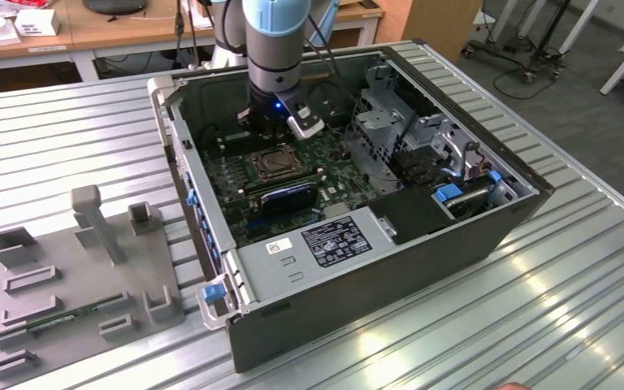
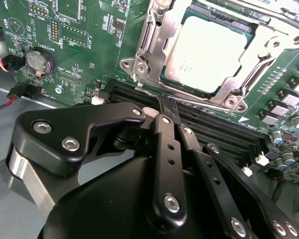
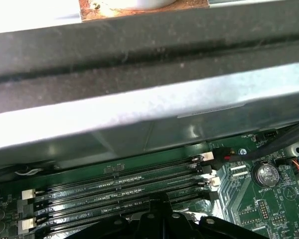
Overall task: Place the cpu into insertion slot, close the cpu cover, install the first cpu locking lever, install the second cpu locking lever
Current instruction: 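Install the first cpu locking lever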
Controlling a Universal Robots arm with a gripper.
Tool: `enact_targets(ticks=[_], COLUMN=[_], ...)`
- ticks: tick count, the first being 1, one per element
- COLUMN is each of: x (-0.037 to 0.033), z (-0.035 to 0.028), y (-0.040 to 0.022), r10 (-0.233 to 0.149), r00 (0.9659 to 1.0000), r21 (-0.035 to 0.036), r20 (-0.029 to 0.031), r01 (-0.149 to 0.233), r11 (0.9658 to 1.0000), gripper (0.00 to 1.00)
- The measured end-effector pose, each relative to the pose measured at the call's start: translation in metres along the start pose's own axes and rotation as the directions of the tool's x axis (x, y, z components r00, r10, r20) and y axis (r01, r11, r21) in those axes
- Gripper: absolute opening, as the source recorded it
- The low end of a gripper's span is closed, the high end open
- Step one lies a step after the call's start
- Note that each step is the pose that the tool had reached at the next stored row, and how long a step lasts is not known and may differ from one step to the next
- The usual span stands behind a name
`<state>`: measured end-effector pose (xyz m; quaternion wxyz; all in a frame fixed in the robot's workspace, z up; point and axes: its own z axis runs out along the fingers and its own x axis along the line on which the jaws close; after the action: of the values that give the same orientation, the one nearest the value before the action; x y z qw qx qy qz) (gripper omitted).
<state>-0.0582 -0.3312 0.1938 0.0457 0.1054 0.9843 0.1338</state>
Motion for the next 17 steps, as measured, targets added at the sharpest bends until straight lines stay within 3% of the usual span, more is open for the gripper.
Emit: enact_targets(ticks=[4,10,17], x=[0.0007,0.0008,0.0006], z=[-0.0002,-0.0002,-0.0005], y=[-0.0002,-0.0003,-0.0015], r10=[-0.001,0.0,0.002], r00=[1.0,1.0,1.0], r21=[-0.0037,-0.0101,-0.0297], r20=[0.0044,0.0044,0.0019], r01=[0.001,0.001,-0.002], r11=[1.0,0.9999,0.9996], gripper=[0.11,0.11,0.11])
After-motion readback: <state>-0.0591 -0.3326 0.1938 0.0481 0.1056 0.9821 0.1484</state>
